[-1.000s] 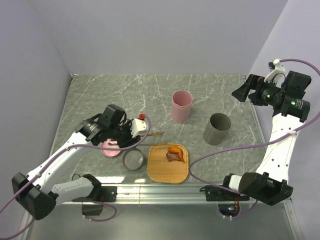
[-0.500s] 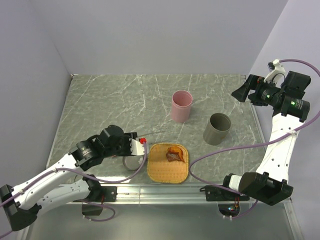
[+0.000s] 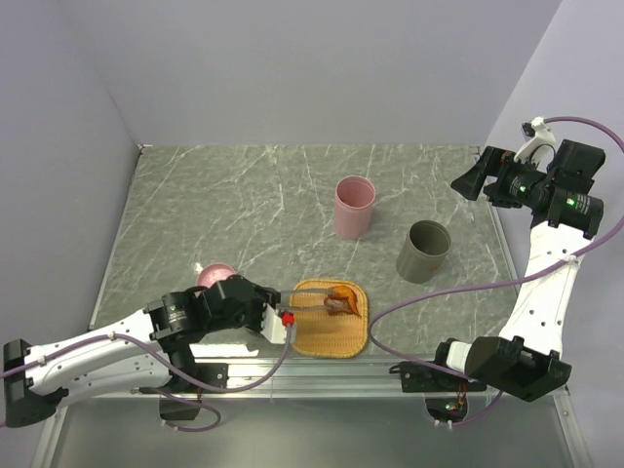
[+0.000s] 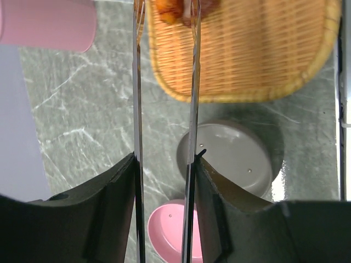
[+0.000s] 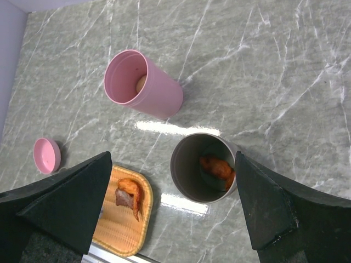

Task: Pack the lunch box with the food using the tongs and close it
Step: Pick up the food using the clamp

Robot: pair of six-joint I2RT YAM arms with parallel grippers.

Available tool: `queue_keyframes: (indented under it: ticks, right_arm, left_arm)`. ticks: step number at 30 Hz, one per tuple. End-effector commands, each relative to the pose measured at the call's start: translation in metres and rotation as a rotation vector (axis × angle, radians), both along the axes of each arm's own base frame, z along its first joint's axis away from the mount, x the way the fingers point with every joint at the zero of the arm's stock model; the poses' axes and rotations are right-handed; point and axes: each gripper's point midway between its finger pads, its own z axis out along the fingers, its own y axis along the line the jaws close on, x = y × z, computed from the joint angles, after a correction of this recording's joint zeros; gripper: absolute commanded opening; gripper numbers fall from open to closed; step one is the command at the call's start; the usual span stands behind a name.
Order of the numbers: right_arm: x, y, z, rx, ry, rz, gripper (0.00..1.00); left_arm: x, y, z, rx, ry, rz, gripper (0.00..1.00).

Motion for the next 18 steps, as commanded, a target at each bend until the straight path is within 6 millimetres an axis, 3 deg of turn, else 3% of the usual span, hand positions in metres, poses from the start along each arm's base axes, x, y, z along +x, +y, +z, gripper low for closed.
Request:
queue_keyframes:
  ticks: [1, 8, 18]
  right_arm:
    - [-0.004, 0.001, 0.008, -0.031, -0.028, 0.002, 1.00]
    - [-0.003, 0.000, 0.007, -0.031, -0.023, 0.000, 1.00]
    - [0.000, 0.000, 0.005, -0.018, -0.017, 0.008, 1.00]
  left_arm:
    - [-0.001, -0.010, 0.004, -0.031, -0.073, -0.035, 0.49]
    - [-0.005, -0.015, -0.017, -0.015, -0.114, -0.056, 0.48]
    - [-0.005, -0.020, -0.029, -0.005, -0.155, -0.075, 0.48]
